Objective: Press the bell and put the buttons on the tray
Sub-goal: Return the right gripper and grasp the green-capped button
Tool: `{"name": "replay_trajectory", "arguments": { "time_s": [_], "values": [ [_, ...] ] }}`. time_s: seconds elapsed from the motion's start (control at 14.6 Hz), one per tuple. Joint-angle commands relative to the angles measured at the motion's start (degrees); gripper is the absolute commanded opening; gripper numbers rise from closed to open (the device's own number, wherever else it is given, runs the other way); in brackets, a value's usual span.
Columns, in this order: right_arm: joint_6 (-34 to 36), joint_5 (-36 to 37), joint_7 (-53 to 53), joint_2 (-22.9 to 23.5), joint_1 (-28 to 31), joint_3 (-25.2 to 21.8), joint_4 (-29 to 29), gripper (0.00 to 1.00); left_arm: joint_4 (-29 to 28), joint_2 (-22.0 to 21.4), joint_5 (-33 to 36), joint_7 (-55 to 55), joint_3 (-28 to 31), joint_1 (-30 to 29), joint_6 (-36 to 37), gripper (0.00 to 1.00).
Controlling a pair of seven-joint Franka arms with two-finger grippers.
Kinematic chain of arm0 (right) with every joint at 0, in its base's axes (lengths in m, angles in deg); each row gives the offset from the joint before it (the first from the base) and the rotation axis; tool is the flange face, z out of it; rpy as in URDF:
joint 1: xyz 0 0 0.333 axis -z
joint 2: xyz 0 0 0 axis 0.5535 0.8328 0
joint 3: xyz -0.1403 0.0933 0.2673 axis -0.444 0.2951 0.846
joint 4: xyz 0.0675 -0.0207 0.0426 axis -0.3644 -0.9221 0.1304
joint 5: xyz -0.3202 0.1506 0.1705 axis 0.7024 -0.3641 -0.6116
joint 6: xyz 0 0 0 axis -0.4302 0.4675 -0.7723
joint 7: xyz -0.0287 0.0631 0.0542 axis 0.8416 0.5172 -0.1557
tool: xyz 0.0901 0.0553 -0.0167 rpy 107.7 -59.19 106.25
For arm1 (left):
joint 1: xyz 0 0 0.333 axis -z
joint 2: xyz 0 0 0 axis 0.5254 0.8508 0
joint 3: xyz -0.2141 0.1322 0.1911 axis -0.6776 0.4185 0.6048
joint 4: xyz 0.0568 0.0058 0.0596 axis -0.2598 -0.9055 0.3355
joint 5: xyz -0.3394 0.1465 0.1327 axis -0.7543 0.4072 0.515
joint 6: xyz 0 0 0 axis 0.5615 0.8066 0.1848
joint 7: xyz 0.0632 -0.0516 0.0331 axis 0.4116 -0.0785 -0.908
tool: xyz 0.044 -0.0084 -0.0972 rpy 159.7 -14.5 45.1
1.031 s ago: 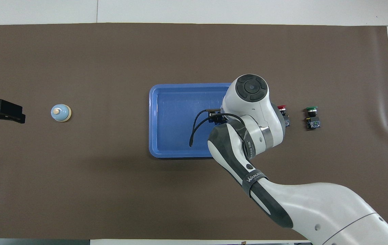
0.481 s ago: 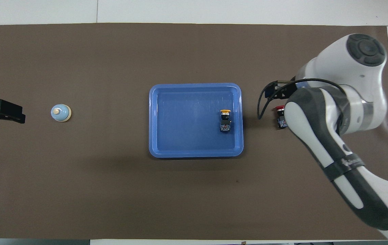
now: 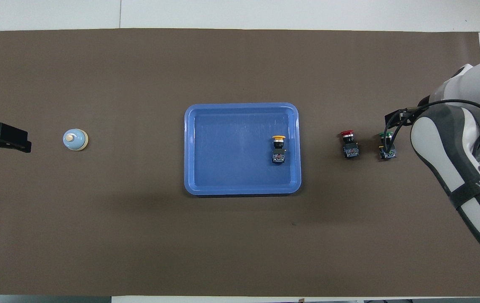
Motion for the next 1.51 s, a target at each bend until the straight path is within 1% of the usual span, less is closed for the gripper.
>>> {"name": "replay_trajectory", "arguments": {
  "time_s": [0.0,0.07,0.41,0.69,0.89,1.17,1.44],
  "values": [
    [-3.05,1.65,-1.51,-2.13,0.28,0.68,-5.71,1.00,0.57,-0.31,-0.38,0.21,0.41,0.18,1.33,1.00],
    [-3.66,1.65,-1.68,-2.22,0.20,0.68,-7.03,1.00,0.57,-0.31,-0.38,0.21,0.41,0.18,1.33,1.00],
    [-6.66,1.65,-1.86,-1.79,0.28,0.77,-9.94,1.00,0.57,-0.39,-0.38,0.21,0.41,0.18,1.33,1.00],
    [-6.66,0.86,-3.36,-0.65,0.46,0.77,-10.20,1.00,0.57,-0.31,-0.38,0.21,0.41,0.18,1.33,1.00],
    [-8.41,0.50,-3.36,0.14,0.46,0.86,-10.64,1.00,0.57,-0.39,-0.38,0.21,0.41,0.18,1.33,1.00],
    [-9.38,-2.48,-3.44,1.20,0.55,0.86,-10.64,1.00,0.57,-0.31,-0.38,0.21,0.41,0.18,1.33,1.00],
    [-9.56,-3.01,-3.88,1.64,0.55,0.86,-10.56,1.00,0.57,-0.31,-0.38,0.21,0.41,0.18,1.41,1.00]
  ]
}}
